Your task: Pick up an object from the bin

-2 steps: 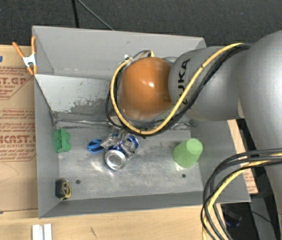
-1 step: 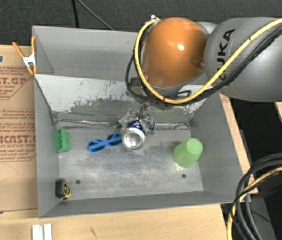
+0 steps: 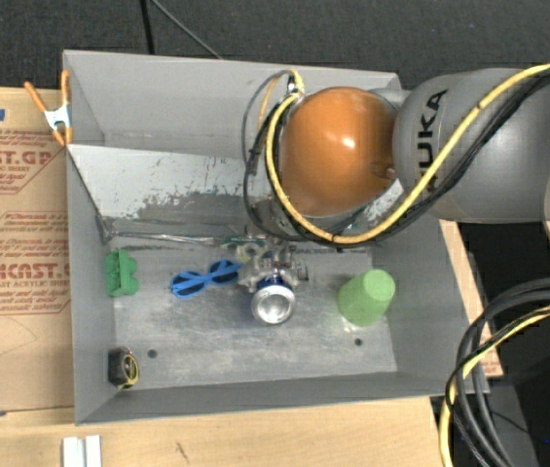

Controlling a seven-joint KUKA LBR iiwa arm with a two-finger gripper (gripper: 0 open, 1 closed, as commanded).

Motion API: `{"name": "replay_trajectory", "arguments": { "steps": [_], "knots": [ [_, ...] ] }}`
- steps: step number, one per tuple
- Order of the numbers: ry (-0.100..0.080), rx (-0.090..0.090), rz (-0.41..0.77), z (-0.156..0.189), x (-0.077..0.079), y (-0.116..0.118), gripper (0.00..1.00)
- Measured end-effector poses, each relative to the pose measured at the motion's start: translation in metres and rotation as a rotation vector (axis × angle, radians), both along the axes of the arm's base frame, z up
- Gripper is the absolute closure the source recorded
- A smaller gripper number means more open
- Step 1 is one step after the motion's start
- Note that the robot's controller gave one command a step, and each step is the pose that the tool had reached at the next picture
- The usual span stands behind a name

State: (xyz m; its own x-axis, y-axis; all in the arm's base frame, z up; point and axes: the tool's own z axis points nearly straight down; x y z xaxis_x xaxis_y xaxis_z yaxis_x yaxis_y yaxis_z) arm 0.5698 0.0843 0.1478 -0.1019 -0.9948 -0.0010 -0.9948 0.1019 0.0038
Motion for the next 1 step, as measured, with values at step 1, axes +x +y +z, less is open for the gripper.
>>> {"name": "replay_trajectory", "arguments": {
  "steps": [1],
  "knots": [
    [-0.007, 0.004, 0.031, 0.0586, -0.0600, 0.0563, 1.00]
  ]
}}
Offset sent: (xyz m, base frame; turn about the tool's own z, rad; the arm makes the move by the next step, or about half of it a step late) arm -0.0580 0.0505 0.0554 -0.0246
